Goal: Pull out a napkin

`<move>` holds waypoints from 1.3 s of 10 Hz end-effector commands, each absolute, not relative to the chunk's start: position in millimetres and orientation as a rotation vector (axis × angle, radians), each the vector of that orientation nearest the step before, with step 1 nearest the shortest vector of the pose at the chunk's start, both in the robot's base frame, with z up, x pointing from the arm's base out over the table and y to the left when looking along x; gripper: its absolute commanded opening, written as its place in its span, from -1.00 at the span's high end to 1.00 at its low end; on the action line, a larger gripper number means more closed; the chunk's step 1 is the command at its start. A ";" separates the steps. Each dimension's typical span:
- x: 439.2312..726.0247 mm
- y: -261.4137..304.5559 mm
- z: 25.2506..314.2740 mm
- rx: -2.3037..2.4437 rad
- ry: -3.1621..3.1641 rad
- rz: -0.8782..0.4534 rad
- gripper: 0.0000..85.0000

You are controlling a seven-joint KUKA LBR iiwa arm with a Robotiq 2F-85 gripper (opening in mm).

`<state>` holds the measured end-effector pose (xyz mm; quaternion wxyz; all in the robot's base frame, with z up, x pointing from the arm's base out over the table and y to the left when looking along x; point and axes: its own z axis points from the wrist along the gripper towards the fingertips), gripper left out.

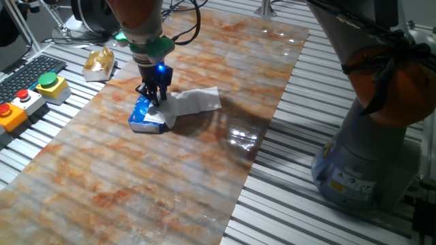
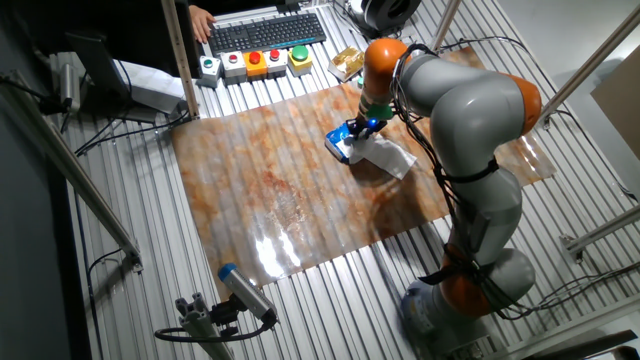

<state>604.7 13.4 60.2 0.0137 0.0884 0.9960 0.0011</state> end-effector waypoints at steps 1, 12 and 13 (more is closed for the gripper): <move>604.6 13.6 59.2 0.273 3.103 0.006 0.20; 605.4 11.6 60.6 0.219 3.138 0.098 1.00; 608.0 10.9 67.5 0.219 3.155 0.112 1.00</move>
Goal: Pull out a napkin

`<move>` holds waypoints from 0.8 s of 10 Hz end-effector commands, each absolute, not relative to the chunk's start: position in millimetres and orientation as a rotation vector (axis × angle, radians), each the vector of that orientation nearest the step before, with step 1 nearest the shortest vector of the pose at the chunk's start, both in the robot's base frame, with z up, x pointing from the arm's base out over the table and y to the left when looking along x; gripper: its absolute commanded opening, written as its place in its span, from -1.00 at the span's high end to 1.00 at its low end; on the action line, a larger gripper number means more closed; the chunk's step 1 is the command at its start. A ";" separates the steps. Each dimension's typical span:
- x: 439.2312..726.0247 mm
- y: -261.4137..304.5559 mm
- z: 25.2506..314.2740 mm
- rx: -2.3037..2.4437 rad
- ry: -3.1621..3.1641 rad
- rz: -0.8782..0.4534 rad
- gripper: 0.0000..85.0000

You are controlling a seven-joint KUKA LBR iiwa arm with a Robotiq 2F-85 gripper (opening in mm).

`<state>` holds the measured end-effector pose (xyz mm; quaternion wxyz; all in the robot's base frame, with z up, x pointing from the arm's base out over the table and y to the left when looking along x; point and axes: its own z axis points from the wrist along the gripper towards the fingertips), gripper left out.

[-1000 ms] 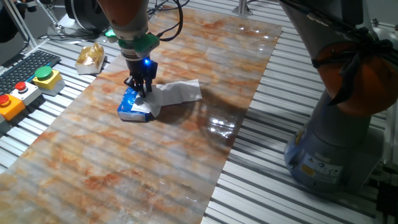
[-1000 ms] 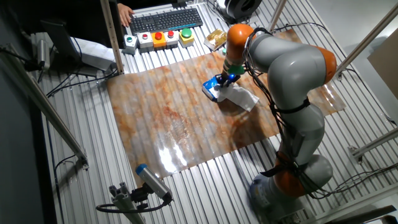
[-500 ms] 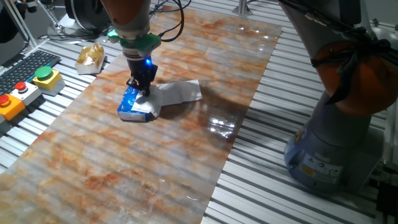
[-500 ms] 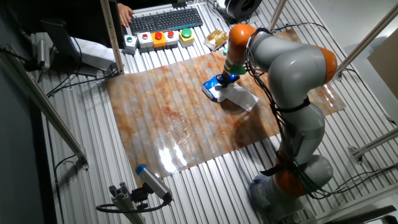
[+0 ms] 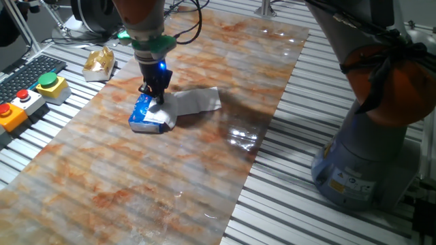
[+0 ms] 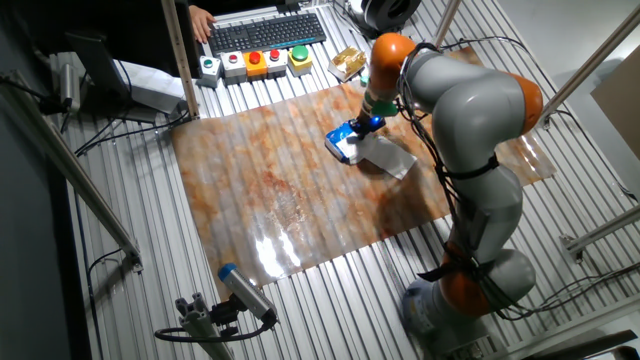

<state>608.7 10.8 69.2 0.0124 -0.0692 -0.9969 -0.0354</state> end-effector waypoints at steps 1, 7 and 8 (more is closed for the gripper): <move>609.7 11.8 74.0 -0.213 -3.102 -0.111 1.00; 606.1 26.5 103.5 -0.259 -3.054 -0.168 1.00; 604.4 29.1 108.9 -0.264 -3.048 -0.173 1.00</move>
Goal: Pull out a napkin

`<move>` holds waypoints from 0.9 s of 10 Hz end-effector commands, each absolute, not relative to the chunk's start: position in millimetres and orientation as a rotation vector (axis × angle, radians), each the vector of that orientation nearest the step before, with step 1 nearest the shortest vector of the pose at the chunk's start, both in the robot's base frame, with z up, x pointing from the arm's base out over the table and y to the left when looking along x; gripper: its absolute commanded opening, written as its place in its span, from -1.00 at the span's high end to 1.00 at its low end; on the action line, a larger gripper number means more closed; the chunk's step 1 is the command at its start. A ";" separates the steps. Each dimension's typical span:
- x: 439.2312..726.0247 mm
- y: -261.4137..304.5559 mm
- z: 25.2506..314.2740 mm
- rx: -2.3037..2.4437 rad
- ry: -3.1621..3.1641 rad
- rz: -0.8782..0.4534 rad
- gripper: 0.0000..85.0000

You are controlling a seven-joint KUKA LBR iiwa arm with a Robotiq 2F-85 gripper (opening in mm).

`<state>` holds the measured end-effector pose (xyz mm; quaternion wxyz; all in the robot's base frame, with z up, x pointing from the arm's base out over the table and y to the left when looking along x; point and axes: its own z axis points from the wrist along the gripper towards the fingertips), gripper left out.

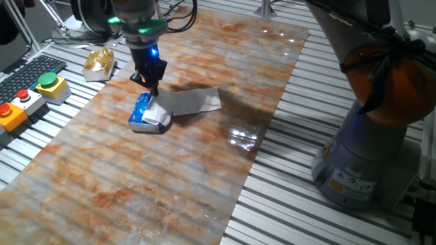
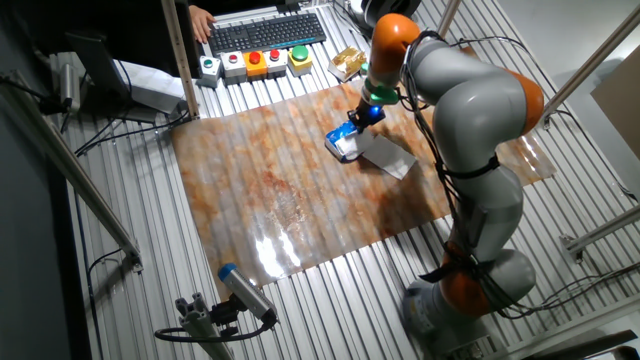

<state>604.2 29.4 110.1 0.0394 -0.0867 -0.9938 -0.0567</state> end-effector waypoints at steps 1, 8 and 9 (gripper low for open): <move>603.4 30.4 112.7 -0.266 -3.043 -0.178 1.00; 599.9 17.8 145.4 -0.225 -3.002 -0.220 1.00; 598.0 16.9 150.1 -0.218 -3.003 -0.219 1.00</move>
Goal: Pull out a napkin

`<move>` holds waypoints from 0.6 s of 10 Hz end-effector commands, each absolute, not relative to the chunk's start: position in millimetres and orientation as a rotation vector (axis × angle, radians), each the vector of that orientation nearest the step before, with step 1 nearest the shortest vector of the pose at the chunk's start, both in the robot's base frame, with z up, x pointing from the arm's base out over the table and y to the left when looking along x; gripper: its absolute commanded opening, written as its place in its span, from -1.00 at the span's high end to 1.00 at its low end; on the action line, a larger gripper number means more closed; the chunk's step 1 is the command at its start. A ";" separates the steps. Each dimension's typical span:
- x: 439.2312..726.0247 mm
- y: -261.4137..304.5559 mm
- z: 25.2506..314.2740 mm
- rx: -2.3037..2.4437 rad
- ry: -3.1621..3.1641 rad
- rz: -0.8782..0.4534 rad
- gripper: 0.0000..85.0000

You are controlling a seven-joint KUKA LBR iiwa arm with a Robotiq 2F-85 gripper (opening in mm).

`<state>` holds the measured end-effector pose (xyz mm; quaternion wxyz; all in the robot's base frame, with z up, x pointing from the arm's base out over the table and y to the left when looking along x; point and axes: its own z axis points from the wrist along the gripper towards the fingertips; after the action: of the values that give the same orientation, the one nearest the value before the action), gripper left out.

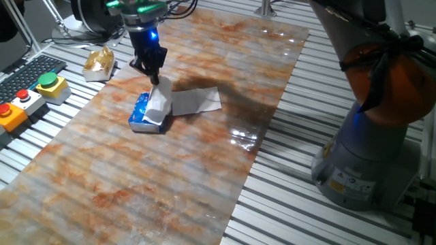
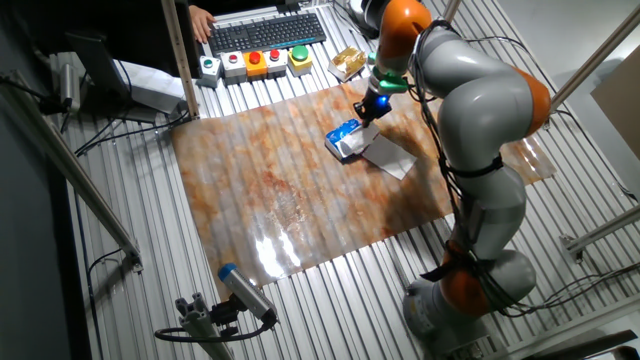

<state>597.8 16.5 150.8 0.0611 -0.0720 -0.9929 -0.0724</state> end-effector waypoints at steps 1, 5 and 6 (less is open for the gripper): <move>596.1 14.5 153.6 -0.209 -3.005 -0.219 1.00; 582.9 -7.8 176.5 -0.137 -3.009 -0.216 1.00; 579.2 -14.1 181.4 -0.126 -3.013 -0.220 1.00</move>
<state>578.7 -15.4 182.3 0.0583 -0.0410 -0.9948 -0.0725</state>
